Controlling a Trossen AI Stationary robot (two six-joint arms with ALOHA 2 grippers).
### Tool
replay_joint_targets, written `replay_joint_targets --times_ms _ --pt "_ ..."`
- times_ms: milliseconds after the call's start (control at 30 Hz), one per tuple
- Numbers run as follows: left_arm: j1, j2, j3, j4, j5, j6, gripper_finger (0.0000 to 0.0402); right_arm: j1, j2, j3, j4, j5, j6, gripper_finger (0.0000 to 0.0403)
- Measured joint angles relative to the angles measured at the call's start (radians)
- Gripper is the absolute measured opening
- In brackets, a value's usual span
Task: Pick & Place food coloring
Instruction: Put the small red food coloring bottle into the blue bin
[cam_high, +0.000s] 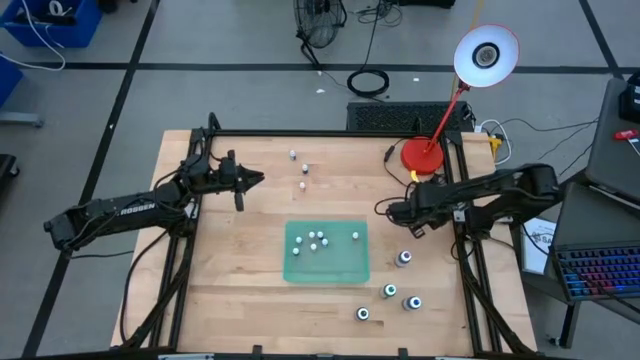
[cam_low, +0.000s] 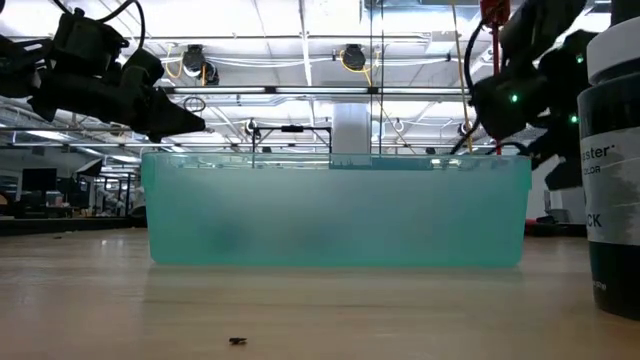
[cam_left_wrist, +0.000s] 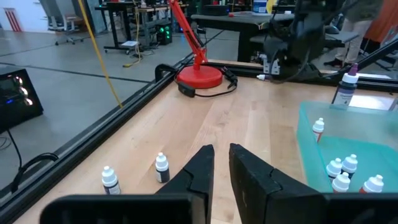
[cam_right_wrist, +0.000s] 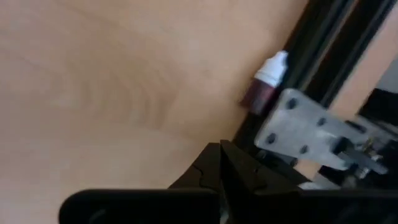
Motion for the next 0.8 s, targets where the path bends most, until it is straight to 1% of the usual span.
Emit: replay_joint_targets --times_ms 167,333,500,800 --pt "0.000 0.000 0.000 0.000 0.000 0.000 0.0051 -0.016 0.060 -0.038 0.003 0.001 0.023 0.0000" --pt "0.000 0.000 0.000 0.000 0.000 0.000 0.0051 -0.051 0.094 -0.044 0.003 0.038 0.042 0.0000" --pt "0.000 0.000 0.000 0.000 0.000 0.000 0.0051 -0.114 0.099 -0.082 0.006 0.093 0.054 0.0000" --pt "0.000 0.000 0.000 0.000 0.000 0.000 0.0051 -0.230 0.097 -0.140 0.119 0.091 -0.015 0.0000"
